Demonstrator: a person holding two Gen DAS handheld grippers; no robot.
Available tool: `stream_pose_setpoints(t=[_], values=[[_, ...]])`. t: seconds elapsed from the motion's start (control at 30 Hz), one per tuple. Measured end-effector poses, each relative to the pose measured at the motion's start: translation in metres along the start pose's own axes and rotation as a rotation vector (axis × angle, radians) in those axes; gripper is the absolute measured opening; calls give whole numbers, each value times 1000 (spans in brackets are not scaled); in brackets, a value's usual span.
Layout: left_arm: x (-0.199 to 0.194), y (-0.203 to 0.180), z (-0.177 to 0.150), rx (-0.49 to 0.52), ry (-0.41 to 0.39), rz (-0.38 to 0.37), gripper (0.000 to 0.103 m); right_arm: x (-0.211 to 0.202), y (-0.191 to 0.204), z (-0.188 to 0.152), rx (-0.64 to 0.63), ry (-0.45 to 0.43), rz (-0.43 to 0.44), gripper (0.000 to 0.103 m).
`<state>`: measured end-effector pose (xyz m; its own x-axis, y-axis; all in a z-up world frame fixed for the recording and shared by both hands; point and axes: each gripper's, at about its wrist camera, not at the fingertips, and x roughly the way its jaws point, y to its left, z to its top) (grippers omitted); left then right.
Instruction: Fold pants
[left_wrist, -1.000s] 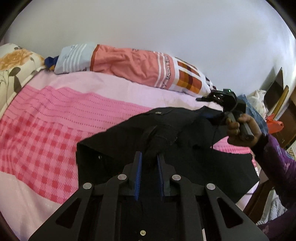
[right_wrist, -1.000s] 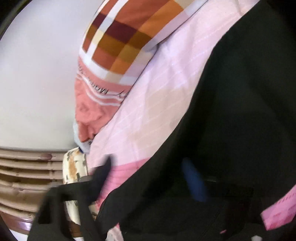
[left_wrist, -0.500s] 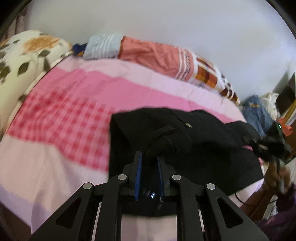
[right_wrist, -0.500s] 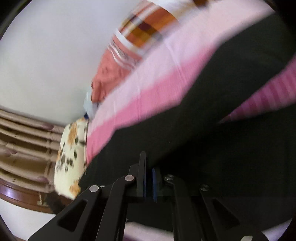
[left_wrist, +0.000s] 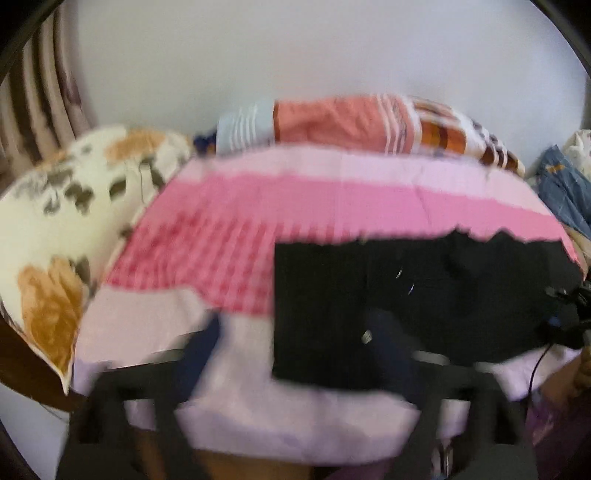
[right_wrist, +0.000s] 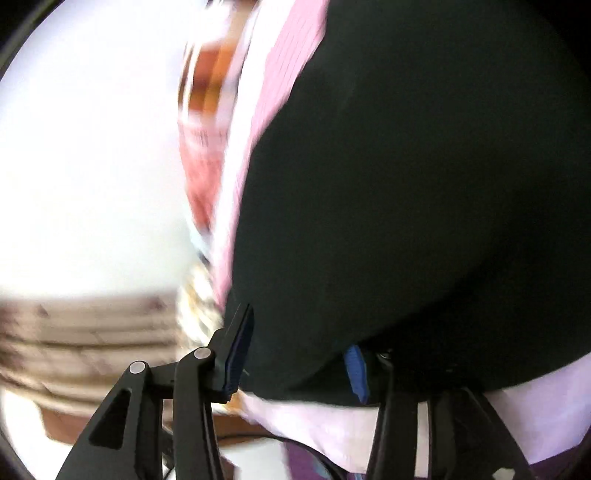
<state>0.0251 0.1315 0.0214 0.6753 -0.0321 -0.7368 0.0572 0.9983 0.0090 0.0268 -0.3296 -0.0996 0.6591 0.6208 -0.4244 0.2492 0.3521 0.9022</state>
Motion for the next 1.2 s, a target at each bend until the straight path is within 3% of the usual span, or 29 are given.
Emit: stream_pose_setpoints(t=[0.07,0.13,0.23,0.37,0.5,0.6,0.7,0.8,0.83,0.9,1.0,1.2], values=[[3,-18,9,-7,-31,-92,94,-26,-17,14,57,-90,41,43],[20,-39,15,10,7,-138,94,-59,-33,32,97,-194,111,43],[46,-65,16,9,58,-215,94,-94,-40,64,95,-314,147,42],[75,-98,11,7,126,-288,94,-126,-52,101,132,-368,259,44],[86,-133,1,40,186,-298,94,-156,-32,110,87,-400,388,44],[89,-148,-6,93,205,-301,94,-170,-12,107,-1,-403,307,46],[90,-154,-10,128,213,-288,94,-170,-25,108,40,-380,270,47],[89,-149,-9,120,220,-294,94,-176,-39,106,85,-422,226,47],[88,-147,-8,111,217,-297,94,-180,-47,103,113,-446,170,45],[83,-143,-6,107,197,-299,94,-183,-52,100,143,-451,80,7],[81,-138,-6,132,161,-278,94,-190,-50,102,111,-450,-38,7],[88,-121,-14,155,147,-207,94,-204,-33,93,35,-482,-137,5]])
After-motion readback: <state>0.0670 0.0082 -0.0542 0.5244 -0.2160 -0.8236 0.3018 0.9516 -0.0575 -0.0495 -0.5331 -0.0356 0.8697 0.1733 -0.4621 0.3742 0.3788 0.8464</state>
